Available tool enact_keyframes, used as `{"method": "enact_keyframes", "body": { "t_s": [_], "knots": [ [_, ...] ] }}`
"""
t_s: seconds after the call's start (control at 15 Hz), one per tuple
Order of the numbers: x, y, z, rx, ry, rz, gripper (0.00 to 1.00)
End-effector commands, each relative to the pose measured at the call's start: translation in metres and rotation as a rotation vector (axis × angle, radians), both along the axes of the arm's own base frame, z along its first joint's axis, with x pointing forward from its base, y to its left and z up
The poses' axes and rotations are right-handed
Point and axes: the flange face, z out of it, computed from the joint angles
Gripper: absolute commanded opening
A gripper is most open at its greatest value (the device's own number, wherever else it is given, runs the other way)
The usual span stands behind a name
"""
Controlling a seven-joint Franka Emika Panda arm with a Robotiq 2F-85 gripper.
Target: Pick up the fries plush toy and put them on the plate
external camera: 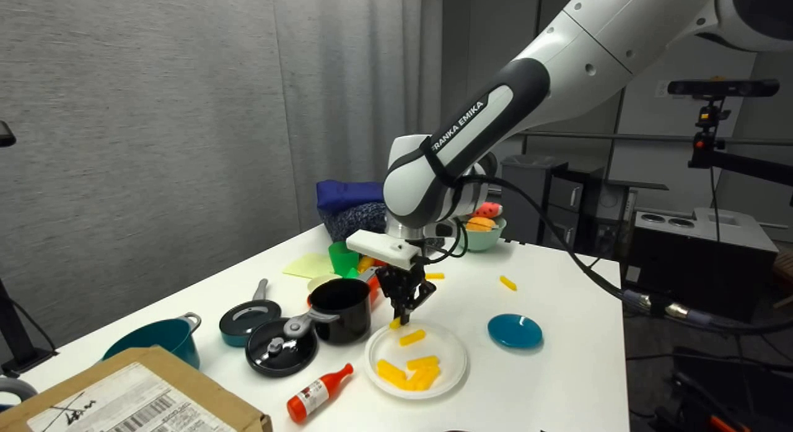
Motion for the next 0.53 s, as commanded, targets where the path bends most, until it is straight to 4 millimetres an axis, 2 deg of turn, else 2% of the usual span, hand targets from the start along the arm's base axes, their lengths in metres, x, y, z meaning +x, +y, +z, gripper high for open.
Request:
{"method": "enact_keyframes", "body": {
  "t_s": [0.0,0.27,0.47],
  "knots": [
    [-0.016,0.025,-0.003,0.014,0.028,0.111,0.03],
    [-0.027,0.047,-0.009,0.003,0.048,0.191,0.03],
    [-0.034,0.055,0.000,-0.015,0.029,0.219,0.03]
  ]
}}
